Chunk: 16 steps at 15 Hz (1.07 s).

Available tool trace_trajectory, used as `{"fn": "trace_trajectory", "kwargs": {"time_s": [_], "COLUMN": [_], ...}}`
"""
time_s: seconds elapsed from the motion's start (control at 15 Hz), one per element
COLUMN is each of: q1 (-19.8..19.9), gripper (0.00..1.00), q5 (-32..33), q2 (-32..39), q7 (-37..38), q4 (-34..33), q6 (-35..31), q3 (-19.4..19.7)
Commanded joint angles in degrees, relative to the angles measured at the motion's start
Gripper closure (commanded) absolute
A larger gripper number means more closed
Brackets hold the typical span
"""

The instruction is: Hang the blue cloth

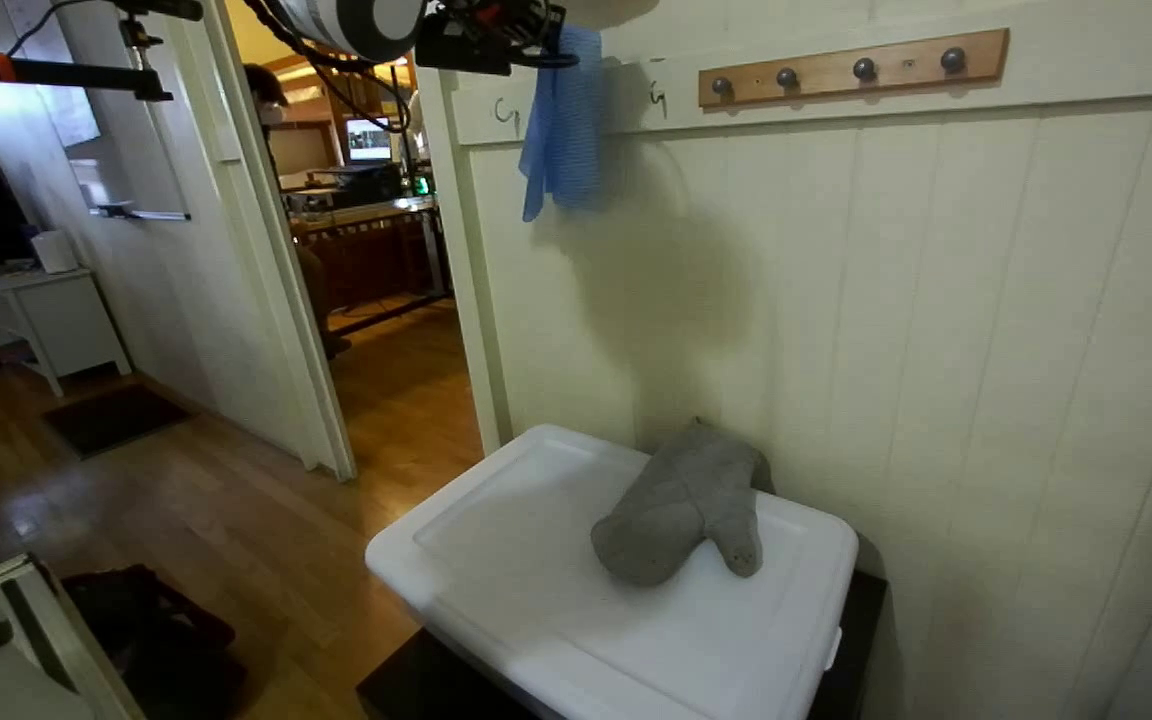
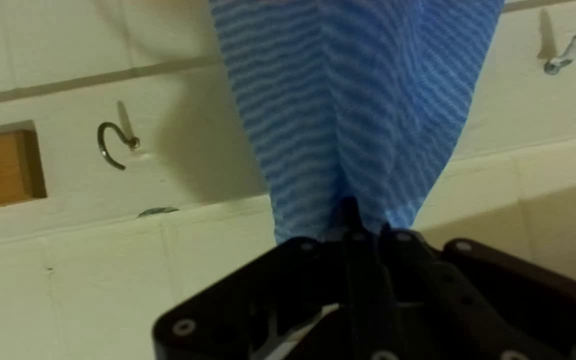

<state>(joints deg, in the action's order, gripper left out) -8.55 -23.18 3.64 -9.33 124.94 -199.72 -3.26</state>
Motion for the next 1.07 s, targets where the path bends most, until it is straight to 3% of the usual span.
{"fn": "trace_trajectory", "kwargs": {"time_s": [0.0, 0.27, 0.6, 0.87, 1.0], "q1": [-2.82, -5.19, -7.33, -8.71, -10.64], "gripper": [1.0, 1.0, 1.0, 1.0, 1.0], "q5": [-7.33, -12.53, -11.47, -13.73, -18.56], "q2": [-1.02, 0.16, 3.24, 5.55, 6.66], "q7": [-9.43, -16.11, -17.36, -21.38, -26.18], "q4": [0.62, -0.75, -5.6, -7.75, -7.68], "q6": [-0.15, -0.84, -1.37, -0.92, -1.04], "q3": [1.2, 0.2, -0.41, 1.98, 5.22]}}
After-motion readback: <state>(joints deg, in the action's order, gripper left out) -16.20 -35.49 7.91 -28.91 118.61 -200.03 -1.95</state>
